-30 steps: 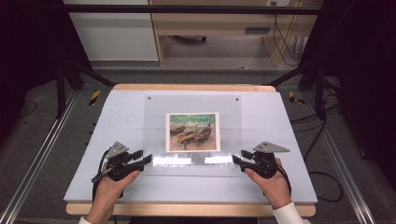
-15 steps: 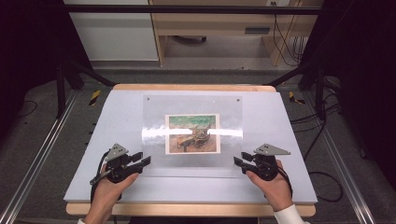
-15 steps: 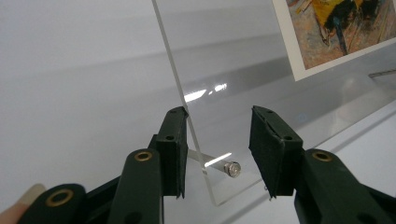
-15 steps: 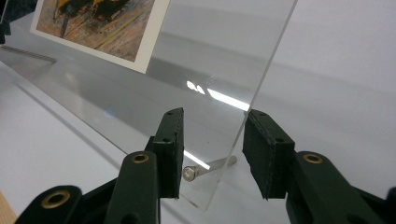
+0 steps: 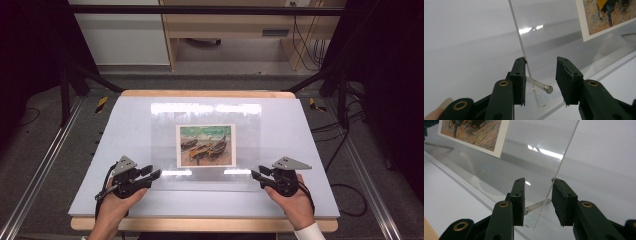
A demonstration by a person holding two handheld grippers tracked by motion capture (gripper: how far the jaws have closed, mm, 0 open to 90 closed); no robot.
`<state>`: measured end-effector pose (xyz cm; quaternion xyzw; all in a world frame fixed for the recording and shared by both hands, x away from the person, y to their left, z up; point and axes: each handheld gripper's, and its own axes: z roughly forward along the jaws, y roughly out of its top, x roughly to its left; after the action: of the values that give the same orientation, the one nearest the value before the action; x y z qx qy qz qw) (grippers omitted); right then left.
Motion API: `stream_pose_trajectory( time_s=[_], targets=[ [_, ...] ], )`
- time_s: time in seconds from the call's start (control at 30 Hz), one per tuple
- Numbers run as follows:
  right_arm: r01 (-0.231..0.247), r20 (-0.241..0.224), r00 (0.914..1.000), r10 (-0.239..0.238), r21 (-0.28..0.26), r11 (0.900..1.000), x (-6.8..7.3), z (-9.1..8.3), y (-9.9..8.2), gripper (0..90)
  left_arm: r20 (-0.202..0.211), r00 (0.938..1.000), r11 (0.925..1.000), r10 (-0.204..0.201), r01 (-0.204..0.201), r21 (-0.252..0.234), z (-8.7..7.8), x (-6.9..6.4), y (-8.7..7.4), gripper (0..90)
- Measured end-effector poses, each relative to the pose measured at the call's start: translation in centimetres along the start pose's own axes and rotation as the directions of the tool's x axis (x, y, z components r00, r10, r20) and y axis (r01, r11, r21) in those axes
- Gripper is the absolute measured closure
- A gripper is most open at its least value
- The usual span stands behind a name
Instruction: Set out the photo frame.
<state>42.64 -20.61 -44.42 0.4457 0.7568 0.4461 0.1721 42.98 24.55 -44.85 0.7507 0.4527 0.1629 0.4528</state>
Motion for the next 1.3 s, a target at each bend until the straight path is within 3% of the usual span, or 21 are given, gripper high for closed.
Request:
stream_pose_trajectory(
  time_s=[0.4, 1.3],
  targets=[
    [0.015, 0.005, 0.9999, -0.015, 0.009, 0.9998, 0.26, -0.27, -0.33, 66.8, -0.011, 0.9999, 0.9999, 0.009, -0.009, 0.013, -0.22, -0.31, -0.26, 62.3],
    [-0.002, 0.002, 1.0, 0.002, 0.012, 0.9999, 0.4, -0.56, -0.89, 71.1, -0.04, 0.9988, 0.9989, 0.029, -0.028, 0.038, -0.59, -0.98, -0.76, 65.4]
  ],
)
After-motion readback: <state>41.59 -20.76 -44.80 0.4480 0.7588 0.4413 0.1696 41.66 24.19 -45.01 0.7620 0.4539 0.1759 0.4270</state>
